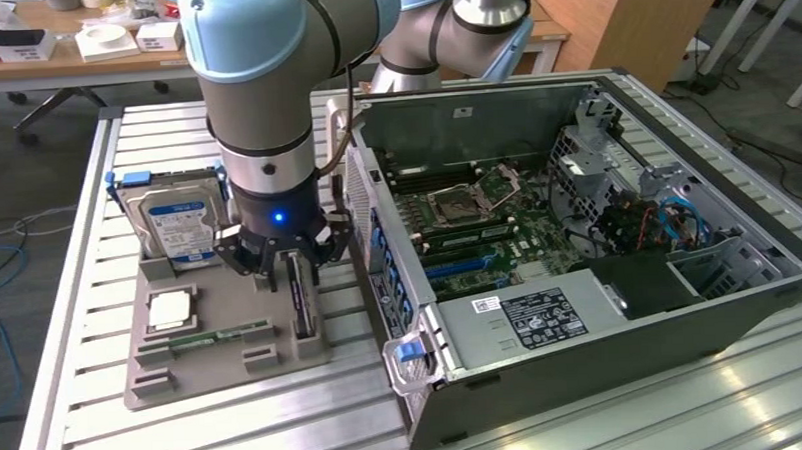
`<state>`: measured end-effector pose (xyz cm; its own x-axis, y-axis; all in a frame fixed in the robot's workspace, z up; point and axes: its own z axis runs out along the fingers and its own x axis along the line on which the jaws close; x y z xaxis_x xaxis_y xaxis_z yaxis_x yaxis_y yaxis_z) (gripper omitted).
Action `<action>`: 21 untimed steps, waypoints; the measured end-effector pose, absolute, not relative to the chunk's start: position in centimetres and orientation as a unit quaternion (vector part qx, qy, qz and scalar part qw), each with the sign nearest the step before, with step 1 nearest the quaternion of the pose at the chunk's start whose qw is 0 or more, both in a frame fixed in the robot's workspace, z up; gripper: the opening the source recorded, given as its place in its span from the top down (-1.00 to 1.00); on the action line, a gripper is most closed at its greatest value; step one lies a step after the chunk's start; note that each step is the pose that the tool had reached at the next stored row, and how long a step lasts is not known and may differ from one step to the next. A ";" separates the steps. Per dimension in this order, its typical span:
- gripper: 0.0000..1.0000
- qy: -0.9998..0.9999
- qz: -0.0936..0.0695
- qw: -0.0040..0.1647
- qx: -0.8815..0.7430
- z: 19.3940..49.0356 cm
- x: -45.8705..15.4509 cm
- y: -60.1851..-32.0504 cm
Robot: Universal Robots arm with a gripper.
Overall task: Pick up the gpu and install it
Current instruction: 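Pick up the gpu and move the gpu toward the slot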
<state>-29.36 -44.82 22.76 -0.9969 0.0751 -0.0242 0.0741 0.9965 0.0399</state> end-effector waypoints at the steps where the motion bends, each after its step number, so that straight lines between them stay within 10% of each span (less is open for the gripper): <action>1: -0.06 0.999 0.019 0.013 0.037 22.8 -29.4 -44.8; 21: 0.47 0.999 0.019 0.013 0.037 22.8 -29.4 -44.8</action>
